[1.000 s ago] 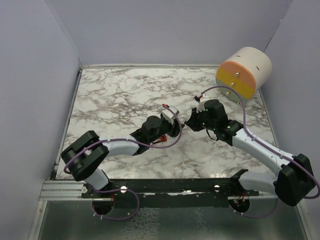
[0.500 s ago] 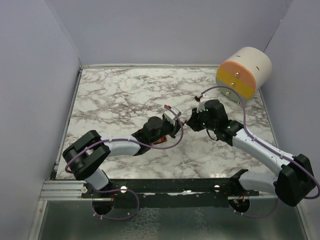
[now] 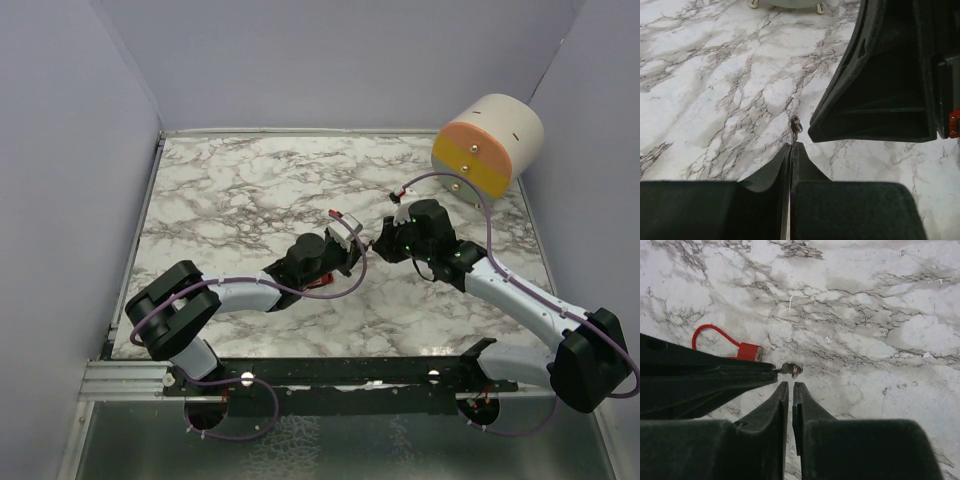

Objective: Unlock with the key

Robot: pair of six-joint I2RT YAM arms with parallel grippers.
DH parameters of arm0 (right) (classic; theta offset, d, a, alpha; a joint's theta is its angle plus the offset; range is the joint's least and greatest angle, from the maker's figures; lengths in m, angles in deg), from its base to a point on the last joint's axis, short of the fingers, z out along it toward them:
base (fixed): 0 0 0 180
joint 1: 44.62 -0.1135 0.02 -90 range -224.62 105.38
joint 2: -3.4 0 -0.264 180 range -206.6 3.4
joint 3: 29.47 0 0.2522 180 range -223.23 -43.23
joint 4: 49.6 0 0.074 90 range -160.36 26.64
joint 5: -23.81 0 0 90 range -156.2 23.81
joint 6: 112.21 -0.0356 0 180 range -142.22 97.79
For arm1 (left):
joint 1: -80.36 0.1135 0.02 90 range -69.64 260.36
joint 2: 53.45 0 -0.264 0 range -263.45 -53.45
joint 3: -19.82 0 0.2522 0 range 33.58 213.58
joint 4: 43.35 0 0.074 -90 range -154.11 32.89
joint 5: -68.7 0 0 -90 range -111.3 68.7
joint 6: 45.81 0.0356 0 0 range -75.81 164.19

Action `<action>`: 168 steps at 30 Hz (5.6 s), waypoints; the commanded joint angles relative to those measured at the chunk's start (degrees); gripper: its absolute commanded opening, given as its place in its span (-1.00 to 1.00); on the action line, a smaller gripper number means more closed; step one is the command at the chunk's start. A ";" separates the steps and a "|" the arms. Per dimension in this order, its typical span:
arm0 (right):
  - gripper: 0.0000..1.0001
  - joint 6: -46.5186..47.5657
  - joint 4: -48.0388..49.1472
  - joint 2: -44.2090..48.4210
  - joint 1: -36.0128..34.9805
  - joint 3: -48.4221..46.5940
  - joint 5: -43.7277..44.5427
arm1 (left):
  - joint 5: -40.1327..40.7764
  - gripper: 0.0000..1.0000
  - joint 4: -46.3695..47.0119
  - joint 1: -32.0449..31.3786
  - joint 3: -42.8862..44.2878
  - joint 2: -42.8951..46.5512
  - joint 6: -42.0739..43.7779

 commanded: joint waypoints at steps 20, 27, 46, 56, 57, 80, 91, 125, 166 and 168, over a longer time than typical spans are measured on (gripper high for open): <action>-0.07 -0.59 -0.37 4.82 -0.56 1.38 3.18 | -1.17 -1.00 0.53 0.42 -0.93 3.26 -1.88; -0.06 0.73 0.19 3.30 -0.52 1.12 2.16 | -4.27 -1.00 -0.30 0.42 -0.82 4.82 -4.29; -0.47 2.37 0.63 1.14 -0.56 0.26 3.59 | -10.28 -1.00 -3.74 0.42 0.62 5.03 -4.78; -0.85 2.77 0.51 1.36 -0.56 0.62 3.66 | -10.21 -1.00 -4.05 0.42 0.59 5.24 -4.61; -0.90 2.80 0.55 1.37 -0.56 0.60 3.57 | -10.19 -1.00 -4.07 0.42 0.57 5.28 -4.64; -0.25 -0.55 -3.02 4.19 -0.52 1.49 10.48 | -4.29 -1.00 -10.53 0.92 5.37 -5.93 -3.03; -0.24 -0.33 -3.31 4.34 -0.56 2.51 11.79 | -0.65 -0.09 -11.63 1.77 6.03 -6.06 -3.20; -0.01 0.34 6.02 -24.90 -1.20 -4.17 1.86 | 14.50 0.17 -13.99 2.00 -10.52 19.37 -7.97; -0.55 0.55 1.37 -23.59 -1.27 -4.27 3.53 | 15.39 0.22 -14.28 2.09 -10.60 18.21 -7.79; -0.55 0.63 0.90 -23.71 -1.27 -4.14 3.99 | 15.39 0.22 -14.26 2.09 -10.64 18.21 -7.77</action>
